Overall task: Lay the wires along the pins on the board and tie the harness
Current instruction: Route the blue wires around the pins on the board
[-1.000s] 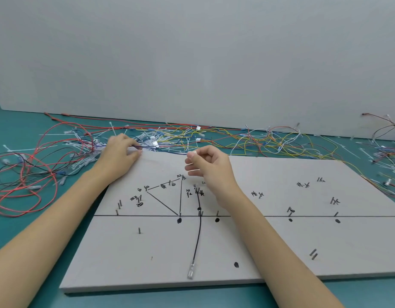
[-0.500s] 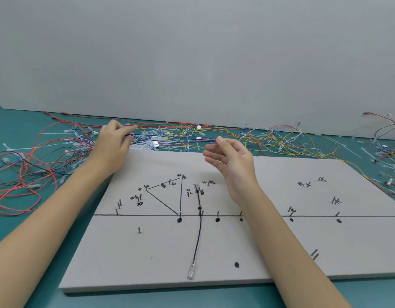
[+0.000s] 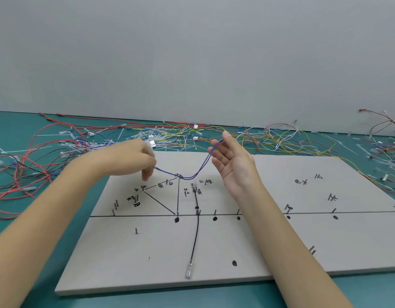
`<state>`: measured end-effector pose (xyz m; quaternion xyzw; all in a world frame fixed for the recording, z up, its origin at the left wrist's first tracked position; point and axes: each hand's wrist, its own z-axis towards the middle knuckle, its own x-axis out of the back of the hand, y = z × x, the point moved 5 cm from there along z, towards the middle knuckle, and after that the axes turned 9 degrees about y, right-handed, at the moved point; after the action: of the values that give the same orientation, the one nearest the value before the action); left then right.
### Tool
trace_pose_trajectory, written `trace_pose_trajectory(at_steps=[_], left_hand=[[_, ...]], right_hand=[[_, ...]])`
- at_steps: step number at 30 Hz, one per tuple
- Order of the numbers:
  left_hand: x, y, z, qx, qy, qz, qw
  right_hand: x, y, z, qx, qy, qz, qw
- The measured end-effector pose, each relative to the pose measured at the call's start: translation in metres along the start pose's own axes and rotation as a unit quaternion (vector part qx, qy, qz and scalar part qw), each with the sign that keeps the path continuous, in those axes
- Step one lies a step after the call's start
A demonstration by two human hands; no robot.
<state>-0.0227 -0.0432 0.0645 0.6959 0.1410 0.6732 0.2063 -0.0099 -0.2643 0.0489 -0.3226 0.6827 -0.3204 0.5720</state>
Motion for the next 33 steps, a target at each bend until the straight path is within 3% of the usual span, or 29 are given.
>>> trace_pose_trajectory(at_steps=[3, 6, 8, 10, 14, 19, 29, 33], left_hand=[[-0.007, 0.008, -0.020, -0.042, -0.187, -0.084, 0.978], [-0.016, 0.027, -0.041, -0.099, -0.370, -0.232, 0.894], [-0.022, 0.034, -0.050, -0.123, -0.442, -0.258, 0.850], [-0.030, 0.040, -0.056, -0.127, -0.469, -0.254, 0.836], [-0.039, 0.052, -0.057, -0.088, -0.441, -0.303, 0.840], [-0.041, 0.055, -0.045, -0.031, -0.289, -0.386, 0.876], [-0.057, 0.049, -0.036, 0.047, -0.259, -0.451, 0.853], [-0.057, 0.044, -0.033, 0.075, -0.198, -0.414, 0.885]], right_hand=[[-0.003, 0.003, -0.003, -0.016, -0.016, -0.010, 1.000], [-0.010, 0.008, -0.008, -0.026, -0.054, -0.052, 0.997], [-0.014, 0.011, -0.012, -0.028, -0.088, -0.088, 0.992], [-0.018, 0.015, -0.016, -0.029, -0.117, -0.123, 0.985], [-0.023, 0.020, -0.023, -0.028, -0.150, -0.167, 0.974], [-0.023, 0.020, -0.023, 0.009, -0.143, -0.215, 0.966], [-0.020, 0.018, -0.018, -0.007, -0.149, -0.175, 0.973], [-0.018, 0.018, -0.017, 0.003, -0.134, -0.178, 0.975]])
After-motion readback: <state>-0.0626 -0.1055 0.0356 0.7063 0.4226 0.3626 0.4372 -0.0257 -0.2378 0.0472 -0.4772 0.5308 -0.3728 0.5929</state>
